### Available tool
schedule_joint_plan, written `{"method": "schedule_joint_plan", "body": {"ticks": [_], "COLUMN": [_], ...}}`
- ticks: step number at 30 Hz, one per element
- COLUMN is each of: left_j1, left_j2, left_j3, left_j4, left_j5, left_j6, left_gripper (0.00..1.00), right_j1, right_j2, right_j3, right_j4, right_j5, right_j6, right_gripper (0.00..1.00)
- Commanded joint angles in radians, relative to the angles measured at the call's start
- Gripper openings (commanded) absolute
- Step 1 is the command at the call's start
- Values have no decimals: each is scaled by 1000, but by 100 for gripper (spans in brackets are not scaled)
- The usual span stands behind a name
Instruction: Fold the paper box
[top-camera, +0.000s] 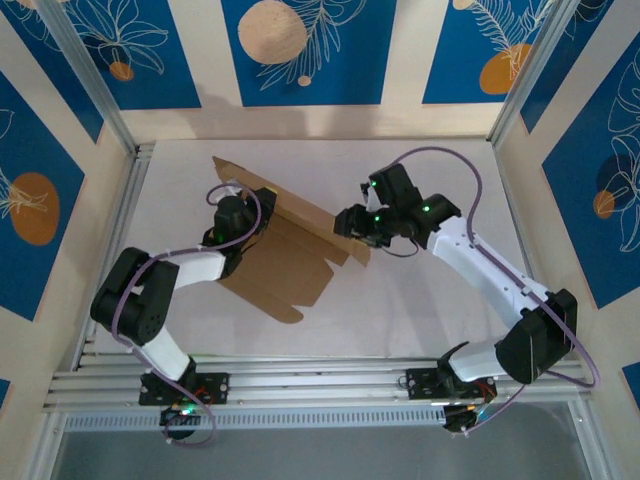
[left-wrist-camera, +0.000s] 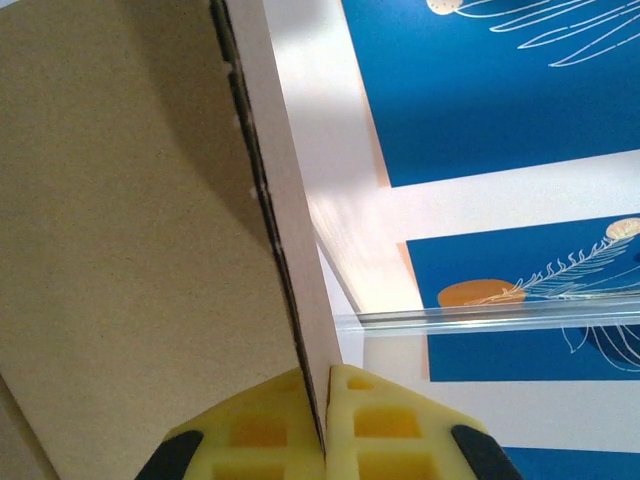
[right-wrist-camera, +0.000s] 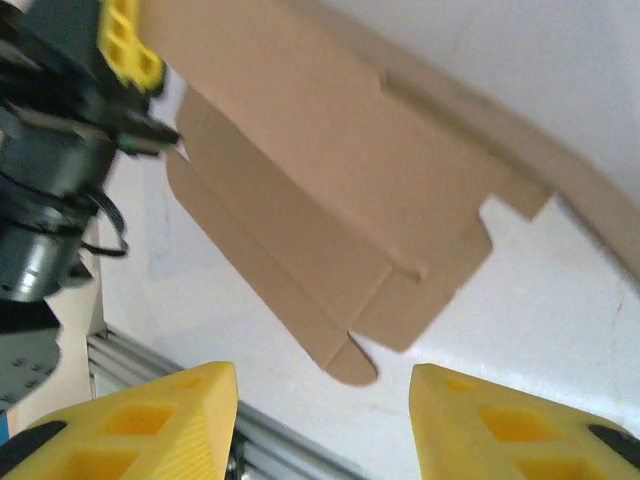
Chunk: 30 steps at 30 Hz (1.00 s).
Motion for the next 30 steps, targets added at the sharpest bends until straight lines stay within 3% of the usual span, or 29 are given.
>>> {"method": "schedule_joint_plan", "body": {"ticks": [1, 8, 17, 25, 30], "left_j1": [1, 1, 1, 12, 32], "left_j2": [21, -8, 7, 100, 177], "left_j3": [9, -20, -45, -119, -140], "left_j4": [17, 36, 90, 300, 375], "left_j5": [-30, -48, -71, -47, 24], "left_j6": [33, 29, 1, -10, -67], "left_gripper": [0, 0, 0, 0, 0], "right_j1": [17, -58, -128, -123, -82], "right_j2": [57, 204, 377, 371, 327], "right_j3": [-51, 35, 232, 217, 193], "right_j4": [15, 103, 127, 150, 161], "right_j5": [-29, 13, -74, -57, -183], "right_j6": [42, -62, -142, -184, -210], "right_gripper": [50, 48, 46, 48, 51]}}
